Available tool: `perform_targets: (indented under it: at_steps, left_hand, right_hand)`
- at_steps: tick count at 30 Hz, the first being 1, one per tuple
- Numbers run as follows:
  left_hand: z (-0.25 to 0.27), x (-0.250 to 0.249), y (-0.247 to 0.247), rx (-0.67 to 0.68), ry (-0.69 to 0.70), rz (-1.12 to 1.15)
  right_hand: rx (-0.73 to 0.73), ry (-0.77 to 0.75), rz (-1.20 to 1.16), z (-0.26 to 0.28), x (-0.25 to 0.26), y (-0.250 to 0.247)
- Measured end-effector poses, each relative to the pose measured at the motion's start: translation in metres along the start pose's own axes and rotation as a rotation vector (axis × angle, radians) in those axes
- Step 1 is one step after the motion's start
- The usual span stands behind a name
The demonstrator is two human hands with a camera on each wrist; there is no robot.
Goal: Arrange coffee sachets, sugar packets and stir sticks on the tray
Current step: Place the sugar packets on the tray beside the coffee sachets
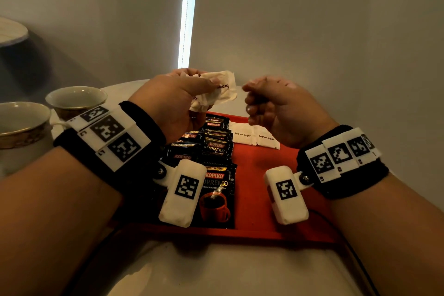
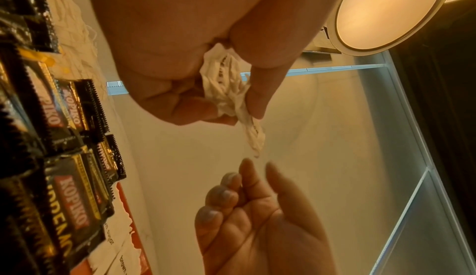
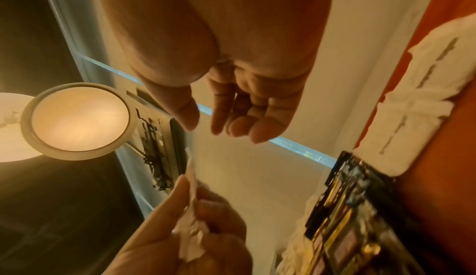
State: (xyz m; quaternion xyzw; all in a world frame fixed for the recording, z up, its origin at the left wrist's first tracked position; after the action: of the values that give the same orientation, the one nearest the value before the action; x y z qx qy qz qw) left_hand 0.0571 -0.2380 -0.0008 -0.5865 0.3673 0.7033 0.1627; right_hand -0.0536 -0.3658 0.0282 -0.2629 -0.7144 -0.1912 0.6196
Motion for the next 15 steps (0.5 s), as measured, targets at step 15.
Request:
perform_targets:
  at_steps: [15]
  left_hand:
    - [0.002,0.003,0.002,-0.011,-0.050,0.075]
  right_hand:
    - [0.012,0.056,-0.061,0.007,-0.005,0.023]
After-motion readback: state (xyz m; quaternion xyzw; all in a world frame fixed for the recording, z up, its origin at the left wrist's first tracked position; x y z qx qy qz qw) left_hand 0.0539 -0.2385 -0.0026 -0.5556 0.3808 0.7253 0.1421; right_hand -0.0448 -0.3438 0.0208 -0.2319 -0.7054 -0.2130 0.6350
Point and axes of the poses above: each hand's wrist, its own z-axis away from the middle knuckle, its own y-axis out of the palm, x = y × z, the point moved 10 cm from there along -z, towards the middle knuckle, and after that the axes turned 5 degrees about -x, right-handed, at the moved point
